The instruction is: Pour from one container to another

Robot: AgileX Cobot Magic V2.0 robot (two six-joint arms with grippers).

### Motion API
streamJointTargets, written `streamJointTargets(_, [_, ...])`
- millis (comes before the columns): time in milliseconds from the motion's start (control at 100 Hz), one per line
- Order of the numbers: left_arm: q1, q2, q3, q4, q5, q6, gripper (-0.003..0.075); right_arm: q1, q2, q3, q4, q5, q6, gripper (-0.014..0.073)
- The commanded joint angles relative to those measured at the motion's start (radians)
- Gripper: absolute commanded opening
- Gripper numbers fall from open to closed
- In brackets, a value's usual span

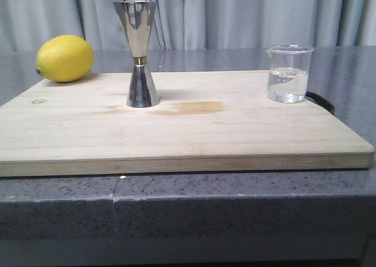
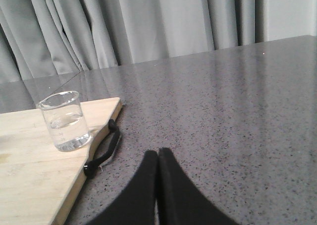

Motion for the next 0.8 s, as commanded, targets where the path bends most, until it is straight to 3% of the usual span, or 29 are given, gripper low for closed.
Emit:
streamJointTargets(0, [0.002,-0.026,0.037,-0.009,-0.072,0.000,-0.0020,-0.007,-0.003,0.022,-0.001,-0.078,-0.007,-0.0071])
streamJointTargets(680, [0.002,-0.026,0.037,-0.011,-0.074,0.000,-0.0020,-0.007,-0.003,0.022,-0.001,-0.132,-0.007,-0.0071])
streamJointTargets(790, [0.000,-0.026,0.037,-0.142,-0.126,-0.014,-0.0020,-0.007,-0.003,0.022,0.001,-0.203,-0.007,-0.0071])
